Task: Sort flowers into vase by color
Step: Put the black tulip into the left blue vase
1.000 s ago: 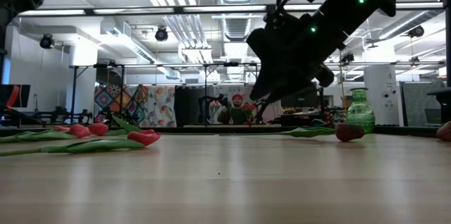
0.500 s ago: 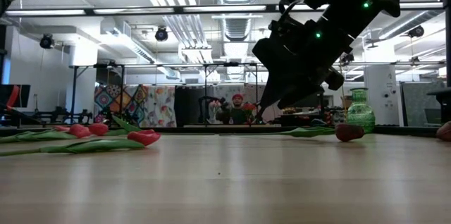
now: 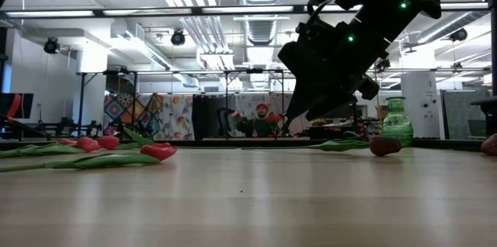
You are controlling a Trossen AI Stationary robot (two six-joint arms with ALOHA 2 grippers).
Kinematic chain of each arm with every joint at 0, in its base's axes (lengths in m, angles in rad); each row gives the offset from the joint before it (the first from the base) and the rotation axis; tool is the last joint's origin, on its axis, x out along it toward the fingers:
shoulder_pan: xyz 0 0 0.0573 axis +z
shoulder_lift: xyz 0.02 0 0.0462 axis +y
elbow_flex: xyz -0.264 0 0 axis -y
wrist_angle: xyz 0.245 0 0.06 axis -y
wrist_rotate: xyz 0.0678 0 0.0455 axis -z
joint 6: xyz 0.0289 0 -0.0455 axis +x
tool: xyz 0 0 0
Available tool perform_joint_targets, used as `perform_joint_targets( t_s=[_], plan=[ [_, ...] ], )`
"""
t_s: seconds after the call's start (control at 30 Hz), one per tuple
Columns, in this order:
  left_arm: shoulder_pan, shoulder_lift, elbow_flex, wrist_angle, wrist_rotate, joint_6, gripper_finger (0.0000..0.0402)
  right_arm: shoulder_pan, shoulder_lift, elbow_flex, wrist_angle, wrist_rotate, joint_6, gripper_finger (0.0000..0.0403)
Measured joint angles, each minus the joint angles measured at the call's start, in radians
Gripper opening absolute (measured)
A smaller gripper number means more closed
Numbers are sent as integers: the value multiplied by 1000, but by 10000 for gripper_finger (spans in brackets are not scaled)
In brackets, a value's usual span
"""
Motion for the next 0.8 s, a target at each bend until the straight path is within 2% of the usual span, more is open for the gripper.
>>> perform_joint_targets(
  t_s=[0.43,0.8],
  plan=[
    [-10,35,-13,0,-2,42,0,0,0,0,1,-25,0,224],
    [-14,-62,-153,1,-2,18,0,5,0,0,4,-56,8,224]
  ],
)
